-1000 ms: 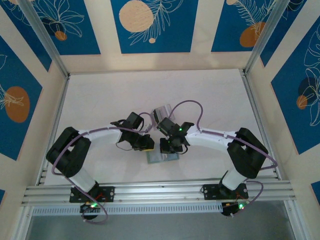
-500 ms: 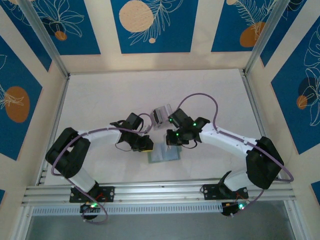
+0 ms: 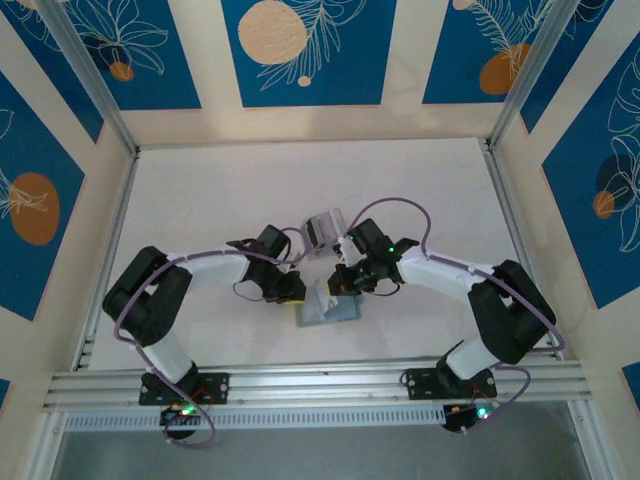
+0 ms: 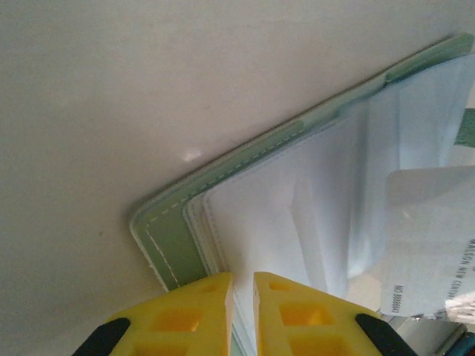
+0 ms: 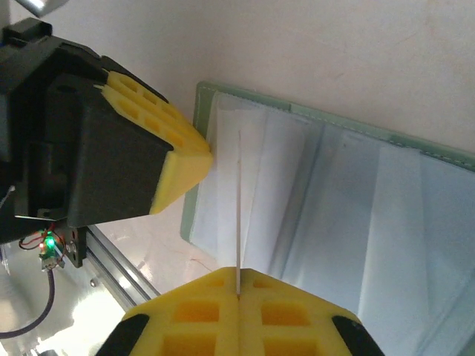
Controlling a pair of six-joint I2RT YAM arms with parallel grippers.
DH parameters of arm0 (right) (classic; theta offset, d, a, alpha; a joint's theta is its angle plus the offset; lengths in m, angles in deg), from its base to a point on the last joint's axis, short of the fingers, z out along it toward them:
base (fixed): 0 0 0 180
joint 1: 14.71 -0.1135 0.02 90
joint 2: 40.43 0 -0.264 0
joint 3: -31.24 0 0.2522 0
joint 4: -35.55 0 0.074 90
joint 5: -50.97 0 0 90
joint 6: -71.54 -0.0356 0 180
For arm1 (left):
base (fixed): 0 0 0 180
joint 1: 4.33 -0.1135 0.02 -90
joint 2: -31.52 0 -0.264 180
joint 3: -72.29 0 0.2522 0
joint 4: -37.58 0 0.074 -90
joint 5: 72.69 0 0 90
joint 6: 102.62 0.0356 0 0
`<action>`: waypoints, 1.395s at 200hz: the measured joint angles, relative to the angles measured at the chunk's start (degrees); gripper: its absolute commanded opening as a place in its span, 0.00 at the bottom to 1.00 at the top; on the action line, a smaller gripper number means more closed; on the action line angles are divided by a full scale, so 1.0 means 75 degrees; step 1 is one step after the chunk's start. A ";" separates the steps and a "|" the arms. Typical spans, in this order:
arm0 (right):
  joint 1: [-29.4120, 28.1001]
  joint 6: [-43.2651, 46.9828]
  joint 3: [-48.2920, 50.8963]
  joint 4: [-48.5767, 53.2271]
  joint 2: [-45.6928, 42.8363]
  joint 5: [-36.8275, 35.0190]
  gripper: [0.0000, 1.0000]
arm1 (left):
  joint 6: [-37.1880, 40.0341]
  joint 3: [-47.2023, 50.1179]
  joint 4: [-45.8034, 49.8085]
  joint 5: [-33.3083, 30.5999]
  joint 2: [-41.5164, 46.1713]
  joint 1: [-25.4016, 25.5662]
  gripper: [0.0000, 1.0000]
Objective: Put the credit cards into the card holder
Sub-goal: Insert the credit card into the card slot.
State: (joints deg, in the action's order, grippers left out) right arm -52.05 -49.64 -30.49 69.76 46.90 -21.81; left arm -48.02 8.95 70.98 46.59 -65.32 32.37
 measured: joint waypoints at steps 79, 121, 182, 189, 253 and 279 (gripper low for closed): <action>0.0248 0.0108 0.0119 -0.0058 0.0341 0.0280 0.00 | 0.0009 0.0058 -0.0052 0.0006 -0.0064 -0.0087 0.14; 0.0291 0.0108 0.0119 -0.0149 0.0513 0.0548 0.00 | 0.0003 0.0105 -0.0134 0.0035 -0.0064 -0.0093 0.14; 0.0408 0.0111 0.0119 -0.0425 0.0988 0.1189 0.00 | 0.0003 0.0105 -0.0160 0.0087 -0.0087 -0.0102 0.14; 0.0434 0.0111 0.0119 -0.0452 0.1049 0.1271 0.00 | 0.0003 0.0105 -0.0163 0.0105 -0.0102 -0.0111 0.14; 0.0597 0.0114 0.0111 -0.0784 0.1492 0.1871 0.00 | 0.0000 0.0125 -0.0198 0.0175 -0.0114 -0.0114 0.14; 0.0595 0.0070 0.0105 -0.0930 0.1539 0.1912 0.00 | 0.0000 0.0154 -0.0245 0.0213 -0.0114 -0.0122 0.14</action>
State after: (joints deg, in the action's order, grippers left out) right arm -47.59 -49.11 -29.70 62.79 58.44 -7.48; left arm -48.02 10.11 69.14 48.18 -66.17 31.46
